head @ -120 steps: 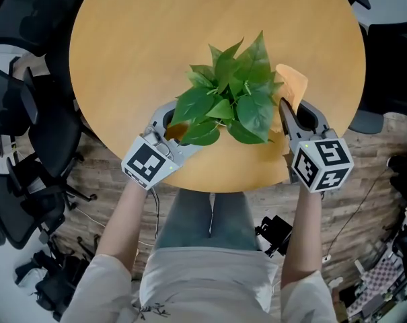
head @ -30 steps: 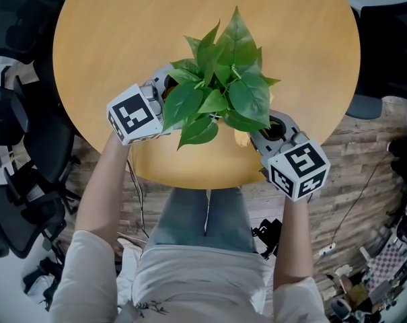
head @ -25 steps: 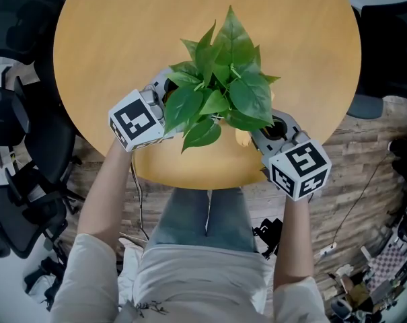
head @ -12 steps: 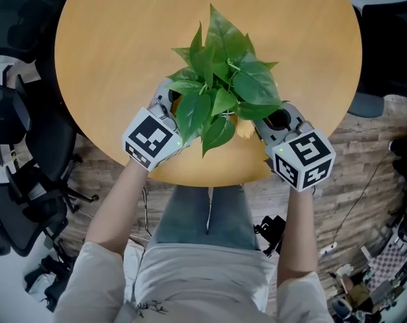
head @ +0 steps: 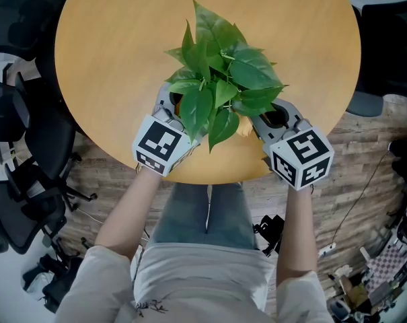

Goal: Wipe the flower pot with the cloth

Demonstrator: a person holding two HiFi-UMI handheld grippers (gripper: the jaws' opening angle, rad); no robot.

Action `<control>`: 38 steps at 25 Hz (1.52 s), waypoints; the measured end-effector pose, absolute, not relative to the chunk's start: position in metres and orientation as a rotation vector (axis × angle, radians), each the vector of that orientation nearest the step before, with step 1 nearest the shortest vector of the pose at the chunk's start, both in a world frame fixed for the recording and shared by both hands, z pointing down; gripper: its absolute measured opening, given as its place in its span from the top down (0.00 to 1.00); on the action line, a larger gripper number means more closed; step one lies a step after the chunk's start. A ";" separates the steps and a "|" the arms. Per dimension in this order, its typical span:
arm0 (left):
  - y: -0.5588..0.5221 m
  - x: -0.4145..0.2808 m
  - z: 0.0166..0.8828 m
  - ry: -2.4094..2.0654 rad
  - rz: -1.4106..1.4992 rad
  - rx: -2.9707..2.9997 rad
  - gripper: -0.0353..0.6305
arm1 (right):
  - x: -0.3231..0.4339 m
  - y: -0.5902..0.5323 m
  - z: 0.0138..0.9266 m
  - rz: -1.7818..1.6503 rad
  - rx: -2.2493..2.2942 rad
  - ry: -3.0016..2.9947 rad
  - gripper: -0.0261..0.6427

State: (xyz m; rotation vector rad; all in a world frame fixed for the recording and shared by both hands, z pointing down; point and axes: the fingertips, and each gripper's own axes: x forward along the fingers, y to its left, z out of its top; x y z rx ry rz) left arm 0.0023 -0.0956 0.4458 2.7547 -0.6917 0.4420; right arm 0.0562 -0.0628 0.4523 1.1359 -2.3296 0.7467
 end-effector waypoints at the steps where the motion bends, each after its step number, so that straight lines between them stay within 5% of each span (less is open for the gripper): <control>1: -0.096 0.003 0.446 -0.711 0.442 2.747 0.31 | 0.056 -0.062 0.452 0.748 1.134 -2.332 0.89; 26: -0.101 0.004 0.447 -0.969 0.417 2.616 0.31 | 0.046 -0.046 0.458 0.774 1.108 -2.352 0.89; 38: -0.096 -0.015 0.445 -0.625 0.427 2.783 0.29 | 0.048 -0.049 0.459 0.783 1.108 -2.350 0.89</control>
